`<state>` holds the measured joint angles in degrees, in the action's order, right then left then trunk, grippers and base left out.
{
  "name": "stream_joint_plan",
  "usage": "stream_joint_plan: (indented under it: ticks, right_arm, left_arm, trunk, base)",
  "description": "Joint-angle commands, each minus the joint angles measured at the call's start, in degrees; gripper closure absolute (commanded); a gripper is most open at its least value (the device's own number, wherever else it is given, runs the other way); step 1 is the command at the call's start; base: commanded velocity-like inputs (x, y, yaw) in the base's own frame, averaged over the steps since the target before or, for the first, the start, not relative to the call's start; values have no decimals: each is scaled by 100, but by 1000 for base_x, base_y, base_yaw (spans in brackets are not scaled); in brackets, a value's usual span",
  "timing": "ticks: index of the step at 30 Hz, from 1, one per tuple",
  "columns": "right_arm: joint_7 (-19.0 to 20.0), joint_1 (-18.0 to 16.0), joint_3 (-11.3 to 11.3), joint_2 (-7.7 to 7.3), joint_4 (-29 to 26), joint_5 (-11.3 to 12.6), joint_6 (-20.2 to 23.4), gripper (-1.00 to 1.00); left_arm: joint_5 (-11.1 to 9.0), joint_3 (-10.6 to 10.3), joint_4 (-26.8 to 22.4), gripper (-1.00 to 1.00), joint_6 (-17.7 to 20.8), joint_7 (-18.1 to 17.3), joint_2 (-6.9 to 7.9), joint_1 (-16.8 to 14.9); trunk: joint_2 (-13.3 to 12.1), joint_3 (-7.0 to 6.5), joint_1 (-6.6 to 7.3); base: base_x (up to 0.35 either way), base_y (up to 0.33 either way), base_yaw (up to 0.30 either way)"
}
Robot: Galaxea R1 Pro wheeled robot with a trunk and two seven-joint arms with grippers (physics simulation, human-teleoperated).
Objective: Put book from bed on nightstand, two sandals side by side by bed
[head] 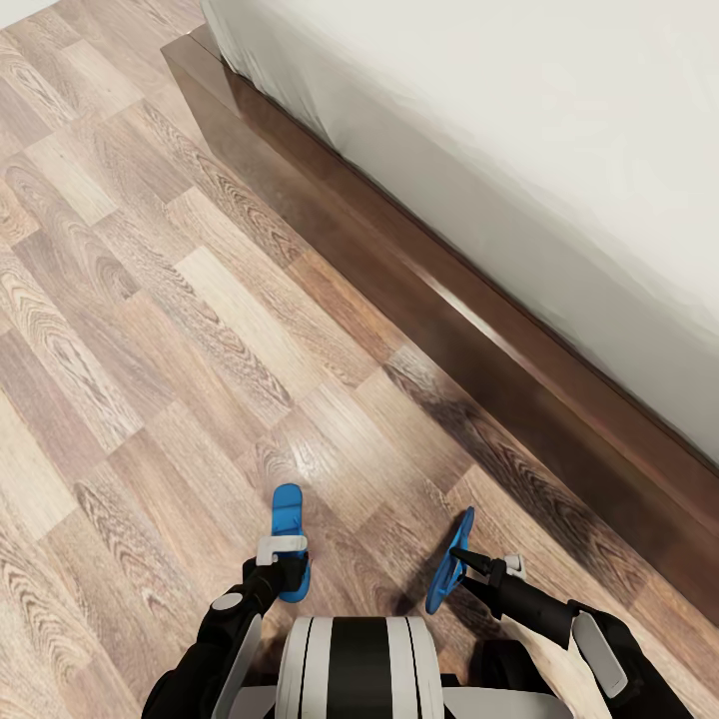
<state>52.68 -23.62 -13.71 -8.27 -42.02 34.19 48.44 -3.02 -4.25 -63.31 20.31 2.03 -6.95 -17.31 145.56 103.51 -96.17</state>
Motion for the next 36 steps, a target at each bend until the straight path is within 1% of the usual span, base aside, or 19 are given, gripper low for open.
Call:
stream_joint_plan:
  ticks: [1, 18, 21, 24, 36]
  right_arm:
    - [15, 0, -9, 1, 1, 0, 26, 100]
    - [15, -2, -9, 1, 1, 0, 26, 100]
    - [15, -2, -9, 1, 1, 0, 26, 100]
    - [15, -2, -9, 1, 1, 0, 26, 100]
    - [15, -2, -9, 1, 1, 0, 26, 100]
  left_arm:
    - [-32, -6, -10, 100, 30, 23, 1, 0]
    - [-32, -6, -6, 100, 34, 42, -4, 0]
    - [-32, -6, -11, 100, 34, 43, -4, 0]
    - [-32, -6, -14, 100, 34, 43, -6, 0]
    - [-32, -6, -14, 100, 36, 43, -8, 0]
  trunk:
    - [1, 3, 1]
    - [1, 3, 1]
    - [-3, -64, 9]
    - [-3, -64, 9]
    - [-19, -330, 39]
  base:
    - [0, 0, 0]
    - [0, 0, 0]
    - [0, 0, 0]
    - [0, 0, 0]
    - [0, 0, 0]
